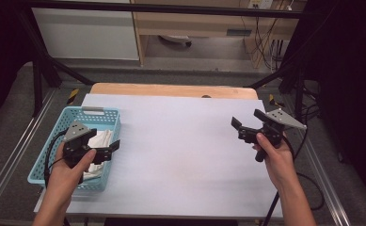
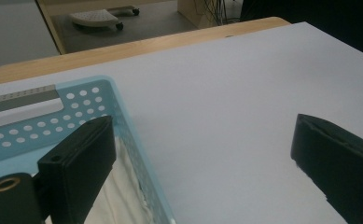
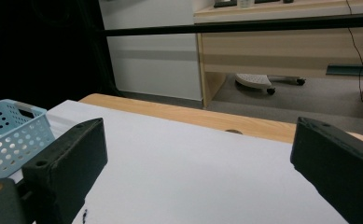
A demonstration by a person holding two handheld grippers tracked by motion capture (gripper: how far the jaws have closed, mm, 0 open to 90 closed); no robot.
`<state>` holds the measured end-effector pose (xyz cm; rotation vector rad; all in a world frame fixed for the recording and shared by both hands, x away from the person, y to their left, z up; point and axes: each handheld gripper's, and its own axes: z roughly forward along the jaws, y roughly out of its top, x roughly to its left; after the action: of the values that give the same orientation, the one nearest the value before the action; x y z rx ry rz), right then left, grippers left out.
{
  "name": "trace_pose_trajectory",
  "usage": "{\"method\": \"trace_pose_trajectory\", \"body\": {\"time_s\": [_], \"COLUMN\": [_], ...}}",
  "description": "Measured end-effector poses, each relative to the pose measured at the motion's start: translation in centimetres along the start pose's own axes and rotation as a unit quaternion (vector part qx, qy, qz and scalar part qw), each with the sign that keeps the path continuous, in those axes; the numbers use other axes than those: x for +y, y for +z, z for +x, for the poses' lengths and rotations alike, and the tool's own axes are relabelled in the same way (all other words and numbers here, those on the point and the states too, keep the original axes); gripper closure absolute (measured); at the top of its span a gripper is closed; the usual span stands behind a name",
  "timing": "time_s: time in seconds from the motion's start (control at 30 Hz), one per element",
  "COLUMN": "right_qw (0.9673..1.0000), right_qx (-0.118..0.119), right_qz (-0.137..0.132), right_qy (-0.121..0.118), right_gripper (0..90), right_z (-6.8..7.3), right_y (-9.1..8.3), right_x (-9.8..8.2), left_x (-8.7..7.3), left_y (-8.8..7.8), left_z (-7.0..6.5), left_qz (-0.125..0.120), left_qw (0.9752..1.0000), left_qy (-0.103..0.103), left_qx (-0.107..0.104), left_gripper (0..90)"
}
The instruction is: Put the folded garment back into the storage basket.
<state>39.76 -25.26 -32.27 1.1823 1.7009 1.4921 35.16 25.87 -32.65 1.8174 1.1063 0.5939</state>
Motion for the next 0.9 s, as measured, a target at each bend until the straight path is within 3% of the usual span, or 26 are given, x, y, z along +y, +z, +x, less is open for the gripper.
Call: {"method": "trace_pose_trajectory", "body": {"time_s": [0.37,0.67,0.9], "right_qw": [0.9996,0.9992,0.9989], "right_qx": [-0.025,-0.026,-0.028], "right_qz": [0.003,0.008,0.01], "right_qy": [0.015,0.029,0.036], "right_gripper": [6.6,13.4,13.4], "right_z": [-1.9,-2.6,-2.8], "right_y": [-1.7,-2.6,-3.1], "right_x": [-2.3,-3.9,-4.8], "left_x": [-0.1,-0.3,-0.5], "left_y": [-0.3,-0.5,-0.6], "left_z": [0.1,0.1,0.2], "left_qz": [-0.002,0.0,0.002], "left_qw": [1.0,1.0,1.0], "left_qy": [-0.003,-0.002,-0.003], "left_qx": [0.002,0.003,0.004], "left_gripper": [6.3,6.2,6.2]}}
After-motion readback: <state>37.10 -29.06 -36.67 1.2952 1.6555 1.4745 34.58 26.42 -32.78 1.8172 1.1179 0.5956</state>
